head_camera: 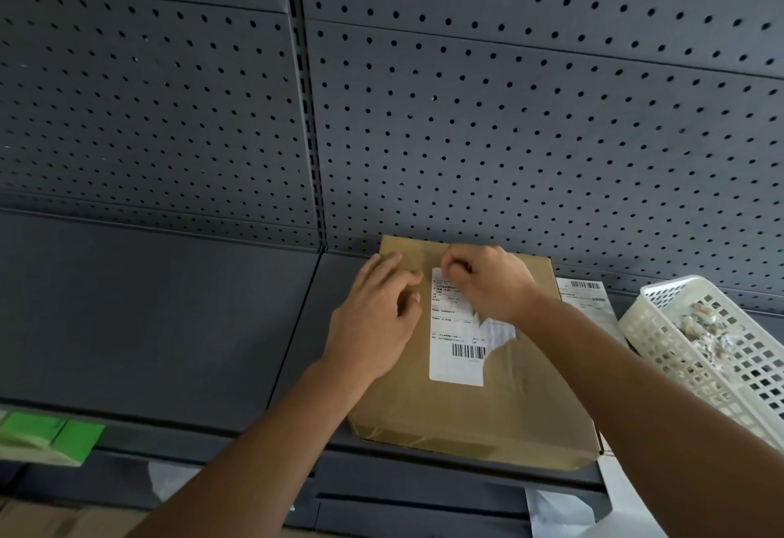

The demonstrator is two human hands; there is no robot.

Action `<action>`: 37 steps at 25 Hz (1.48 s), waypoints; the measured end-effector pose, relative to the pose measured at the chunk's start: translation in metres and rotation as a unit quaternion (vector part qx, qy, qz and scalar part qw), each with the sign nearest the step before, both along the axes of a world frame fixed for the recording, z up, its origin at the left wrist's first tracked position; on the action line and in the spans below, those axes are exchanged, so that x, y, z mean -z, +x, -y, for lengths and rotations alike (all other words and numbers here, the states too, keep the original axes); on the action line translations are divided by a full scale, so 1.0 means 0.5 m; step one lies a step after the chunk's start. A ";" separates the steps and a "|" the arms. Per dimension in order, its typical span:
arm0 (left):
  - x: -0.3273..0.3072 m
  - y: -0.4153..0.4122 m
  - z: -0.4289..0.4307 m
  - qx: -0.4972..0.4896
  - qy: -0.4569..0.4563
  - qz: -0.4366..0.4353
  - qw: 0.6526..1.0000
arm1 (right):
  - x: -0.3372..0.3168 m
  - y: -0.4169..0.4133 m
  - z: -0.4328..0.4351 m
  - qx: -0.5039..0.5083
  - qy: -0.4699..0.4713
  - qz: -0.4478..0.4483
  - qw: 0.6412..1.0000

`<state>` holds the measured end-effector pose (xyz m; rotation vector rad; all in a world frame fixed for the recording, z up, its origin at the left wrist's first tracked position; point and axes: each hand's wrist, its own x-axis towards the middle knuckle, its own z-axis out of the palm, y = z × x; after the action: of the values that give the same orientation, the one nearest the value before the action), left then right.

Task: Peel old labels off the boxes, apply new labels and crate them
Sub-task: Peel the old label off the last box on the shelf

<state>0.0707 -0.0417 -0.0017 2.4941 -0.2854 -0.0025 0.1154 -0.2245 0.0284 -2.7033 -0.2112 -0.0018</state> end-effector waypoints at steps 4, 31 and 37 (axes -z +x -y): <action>0.000 0.000 0.000 0.002 -0.006 0.002 1.000 | -0.001 -0.006 0.004 -0.014 0.016 0.006 1.000; 0.008 0.006 0.001 -0.008 0.006 0.001 1.000 | -0.018 0.044 0.026 -0.198 -0.069 0.119 0.970; 0.008 0.006 0.001 -0.010 0.006 0.001 1.000 | 0.007 0.039 0.024 -0.210 -0.136 0.130 0.959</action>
<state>0.0738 -0.0422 -0.0057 2.5081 -0.2608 0.0061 0.1348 -0.2364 0.0251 -2.8636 -0.9221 -0.2190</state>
